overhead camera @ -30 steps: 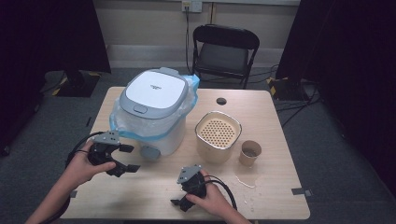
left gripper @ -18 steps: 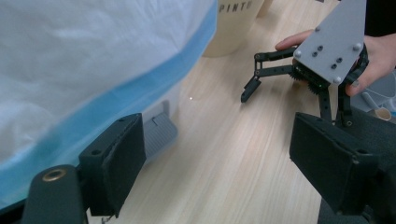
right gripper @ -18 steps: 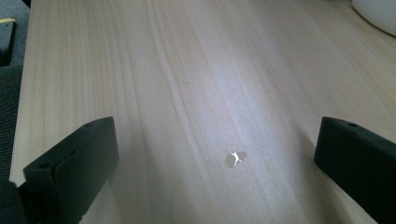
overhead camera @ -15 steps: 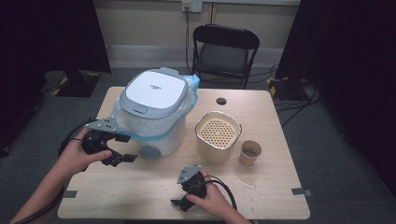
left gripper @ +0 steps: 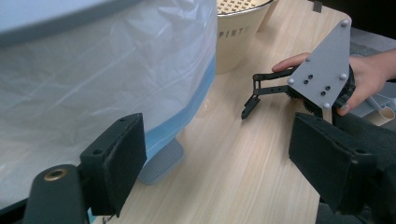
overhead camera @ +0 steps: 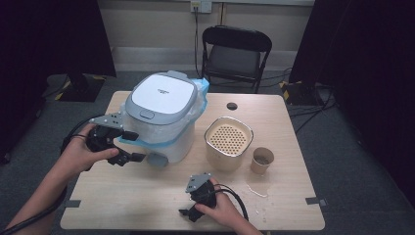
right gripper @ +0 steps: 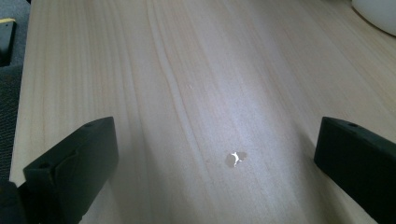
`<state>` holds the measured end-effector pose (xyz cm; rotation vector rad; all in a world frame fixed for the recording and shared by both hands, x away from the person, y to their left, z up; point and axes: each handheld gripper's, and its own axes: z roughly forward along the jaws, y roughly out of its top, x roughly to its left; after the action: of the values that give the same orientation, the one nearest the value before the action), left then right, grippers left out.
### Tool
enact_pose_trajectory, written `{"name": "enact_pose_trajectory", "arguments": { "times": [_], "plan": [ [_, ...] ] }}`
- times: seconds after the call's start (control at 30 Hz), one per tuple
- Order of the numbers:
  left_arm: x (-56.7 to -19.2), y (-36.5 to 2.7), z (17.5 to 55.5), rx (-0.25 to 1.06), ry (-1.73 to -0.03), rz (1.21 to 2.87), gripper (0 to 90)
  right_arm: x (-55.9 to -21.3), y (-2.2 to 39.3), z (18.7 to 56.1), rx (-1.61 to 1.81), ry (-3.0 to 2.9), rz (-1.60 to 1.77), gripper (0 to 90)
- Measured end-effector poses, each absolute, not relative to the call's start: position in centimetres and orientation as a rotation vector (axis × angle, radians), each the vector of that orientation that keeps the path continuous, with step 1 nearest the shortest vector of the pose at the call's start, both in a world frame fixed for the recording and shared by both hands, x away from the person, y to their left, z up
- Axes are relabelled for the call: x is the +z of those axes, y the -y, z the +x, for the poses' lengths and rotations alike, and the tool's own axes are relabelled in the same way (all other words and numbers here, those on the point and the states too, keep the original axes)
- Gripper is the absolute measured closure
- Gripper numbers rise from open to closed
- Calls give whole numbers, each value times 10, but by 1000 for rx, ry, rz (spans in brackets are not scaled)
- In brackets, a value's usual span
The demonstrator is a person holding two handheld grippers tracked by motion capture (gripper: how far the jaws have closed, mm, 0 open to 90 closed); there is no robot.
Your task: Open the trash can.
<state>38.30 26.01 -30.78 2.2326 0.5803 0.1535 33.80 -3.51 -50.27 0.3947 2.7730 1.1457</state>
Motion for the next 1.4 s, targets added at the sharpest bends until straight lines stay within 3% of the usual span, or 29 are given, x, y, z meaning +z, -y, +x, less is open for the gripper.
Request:
{"name": "enact_pose_trajectory", "arguments": {
  "times": [1.0, 1.4],
  "plan": [
    [-263, -264, 389, 188, -645, 2165, 169, -503, 35, 338, 1145, -2774, 395, 0],
    [-252, -267, 393, 156, -639, 2160, 457, -503, 35, 338, 1145, -2774, 394, 0]
  ]
}}
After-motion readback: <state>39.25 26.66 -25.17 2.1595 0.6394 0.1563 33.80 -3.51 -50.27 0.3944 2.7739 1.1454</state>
